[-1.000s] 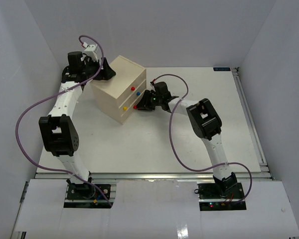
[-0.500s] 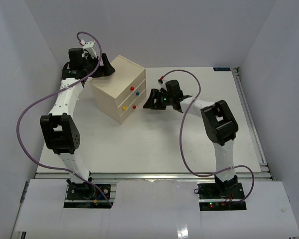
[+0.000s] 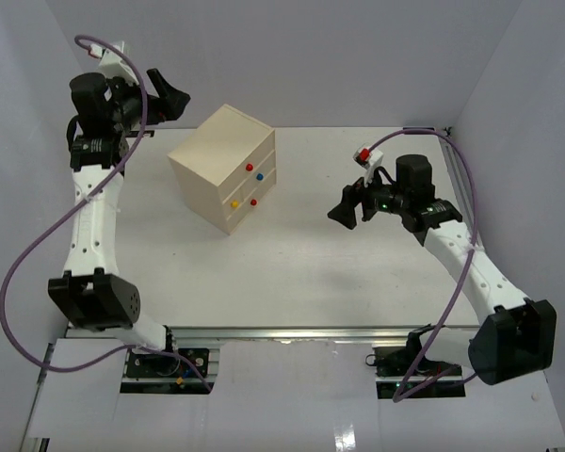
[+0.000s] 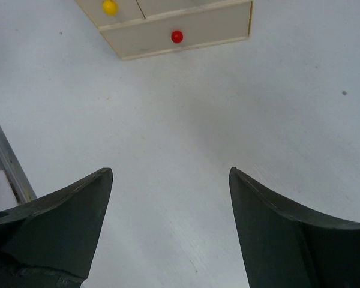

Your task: Organize the makeup

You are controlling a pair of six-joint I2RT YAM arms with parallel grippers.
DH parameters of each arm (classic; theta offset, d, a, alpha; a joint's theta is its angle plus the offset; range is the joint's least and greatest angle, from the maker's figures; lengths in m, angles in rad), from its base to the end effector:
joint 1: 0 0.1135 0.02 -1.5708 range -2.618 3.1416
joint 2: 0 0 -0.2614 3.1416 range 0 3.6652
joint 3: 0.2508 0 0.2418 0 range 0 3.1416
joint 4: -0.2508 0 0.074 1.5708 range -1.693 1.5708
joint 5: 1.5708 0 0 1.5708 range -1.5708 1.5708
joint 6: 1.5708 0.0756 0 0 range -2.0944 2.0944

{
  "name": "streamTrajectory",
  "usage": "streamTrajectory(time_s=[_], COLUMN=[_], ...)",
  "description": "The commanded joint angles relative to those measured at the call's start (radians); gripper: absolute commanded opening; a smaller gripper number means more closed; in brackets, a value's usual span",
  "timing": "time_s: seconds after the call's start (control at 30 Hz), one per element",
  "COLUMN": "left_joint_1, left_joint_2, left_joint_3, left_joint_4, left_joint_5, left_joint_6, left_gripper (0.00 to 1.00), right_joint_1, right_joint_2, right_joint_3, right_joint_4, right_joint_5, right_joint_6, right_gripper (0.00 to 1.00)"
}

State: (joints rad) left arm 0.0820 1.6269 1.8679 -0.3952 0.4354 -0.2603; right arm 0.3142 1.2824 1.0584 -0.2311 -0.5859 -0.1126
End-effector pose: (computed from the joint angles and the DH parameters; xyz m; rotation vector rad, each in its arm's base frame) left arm 0.3900 0.0001 0.4668 0.0280 1.7366 -0.5061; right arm 0.2823 0.1357 0.3104 -0.7843 1.8581 0.7192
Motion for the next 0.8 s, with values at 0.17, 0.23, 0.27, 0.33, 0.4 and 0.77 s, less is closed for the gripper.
streamTrajectory(time_s=[0.17, 0.23, 0.27, 0.33, 0.4, 0.77], left_joint_1=[-0.016, -0.023, -0.026, -0.038, -0.046, -0.111], left_joint_2=[-0.591, -0.701, -0.735, -0.795, -0.842, -0.857], left_joint_3=[-0.715, -0.873, -0.927, -1.019, -1.099, -1.287], left_joint_4=[0.179, 0.243, 0.269, 0.302, 0.331, 0.487], left_joint_5=[0.415, 0.497, 0.520, 0.541, 0.552, 0.543], left_joint_6=[-0.079, -0.110, -0.121, -0.125, -0.121, -0.092], left_gripper=[0.98, 0.98, 0.98, 0.98, 0.98, 0.98], right_joint_1=[-0.050, -0.055, -0.056, -0.058, -0.058, -0.057], right_joint_2=[-0.228, -0.254, -0.263, -0.284, -0.310, -0.506], right_joint_3=[-0.118, -0.104, -0.102, -0.101, -0.109, -0.261], right_joint_4=[-0.097, -0.118, -0.126, -0.138, -0.148, -0.089], right_joint_5=[0.033, 0.050, 0.057, 0.070, 0.084, 0.364], right_joint_6=[-0.101, -0.096, -0.093, -0.089, -0.088, 0.009], right_gripper=[0.89, 0.89, 0.89, 0.91, 0.94, 0.90])
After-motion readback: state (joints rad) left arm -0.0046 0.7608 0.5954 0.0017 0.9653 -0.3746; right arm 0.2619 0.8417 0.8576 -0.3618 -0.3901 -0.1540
